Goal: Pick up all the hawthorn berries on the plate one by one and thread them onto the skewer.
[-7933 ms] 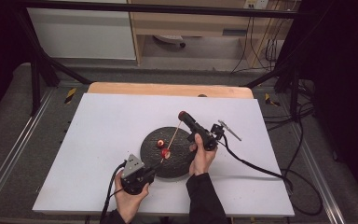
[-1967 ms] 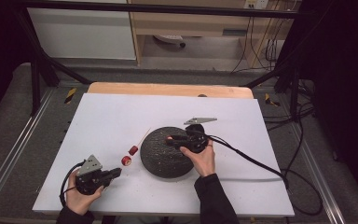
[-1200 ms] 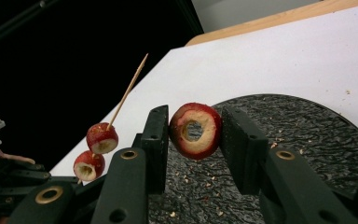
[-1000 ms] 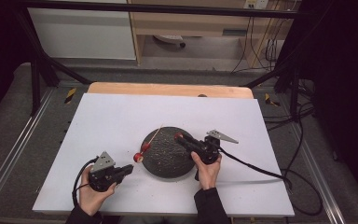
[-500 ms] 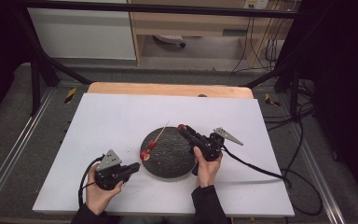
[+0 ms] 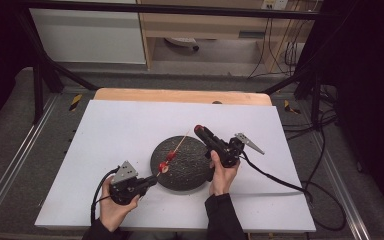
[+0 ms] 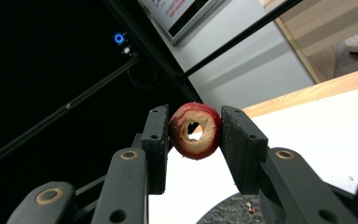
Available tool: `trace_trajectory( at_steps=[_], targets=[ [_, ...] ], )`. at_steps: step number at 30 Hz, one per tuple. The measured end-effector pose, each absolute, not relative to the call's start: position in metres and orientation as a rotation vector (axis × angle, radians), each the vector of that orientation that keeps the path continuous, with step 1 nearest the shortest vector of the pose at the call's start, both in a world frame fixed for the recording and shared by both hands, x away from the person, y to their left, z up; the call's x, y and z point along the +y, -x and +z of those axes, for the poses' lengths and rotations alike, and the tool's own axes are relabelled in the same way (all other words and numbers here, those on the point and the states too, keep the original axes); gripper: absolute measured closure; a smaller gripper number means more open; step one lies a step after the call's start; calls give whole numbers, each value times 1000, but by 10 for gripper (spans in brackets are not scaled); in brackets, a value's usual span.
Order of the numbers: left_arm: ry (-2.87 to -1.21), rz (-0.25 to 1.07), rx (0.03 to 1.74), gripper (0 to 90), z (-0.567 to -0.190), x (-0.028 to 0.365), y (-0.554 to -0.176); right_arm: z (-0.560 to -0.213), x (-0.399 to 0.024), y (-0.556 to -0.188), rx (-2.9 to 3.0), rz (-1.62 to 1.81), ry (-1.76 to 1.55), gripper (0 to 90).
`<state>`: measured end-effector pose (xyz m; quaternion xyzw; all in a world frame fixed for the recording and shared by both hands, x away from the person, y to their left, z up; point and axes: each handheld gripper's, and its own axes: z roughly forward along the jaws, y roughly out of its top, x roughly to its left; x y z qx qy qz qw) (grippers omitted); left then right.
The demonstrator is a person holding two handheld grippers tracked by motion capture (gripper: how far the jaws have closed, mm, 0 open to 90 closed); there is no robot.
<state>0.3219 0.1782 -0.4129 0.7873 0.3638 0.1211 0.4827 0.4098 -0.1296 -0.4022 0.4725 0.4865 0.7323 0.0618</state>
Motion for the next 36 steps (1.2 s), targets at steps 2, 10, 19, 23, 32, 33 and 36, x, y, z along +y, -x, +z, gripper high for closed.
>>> trace_trajectory(
  at_steps=[2, 10, 19, 23, 32, 33, 36],
  targets=[
    [-1915, 289, 884, 885, -414, 176, -321, -402, -130, -411, 1454, 2220, -1430, 638],
    [-1906, 267, 883, 884, -416, 167, -320, -401, -130, -414, 1381, 2248, -1438, 637],
    [-1893, 248, 880, 884, -416, 160, -318, -404, -128, -415, 1341, 2277, -1449, 637],
    [-1888, 245, 888, 884, -417, 158, -319, -404, -127, -414, 1338, 2288, -1449, 637],
    [-1851, 259, 914, 885, -418, 152, -320, -408, -124, -414, 1330, 2312, -1458, 637],
    [-1846, 260, 917, 885, -418, 150, -320, -408, -124, -414, 1327, 2316, -1462, 638],
    [-1828, 262, 920, 884, -418, 146, -320, -409, -124, -413, 1326, 2323, -1461, 638]
  ],
)
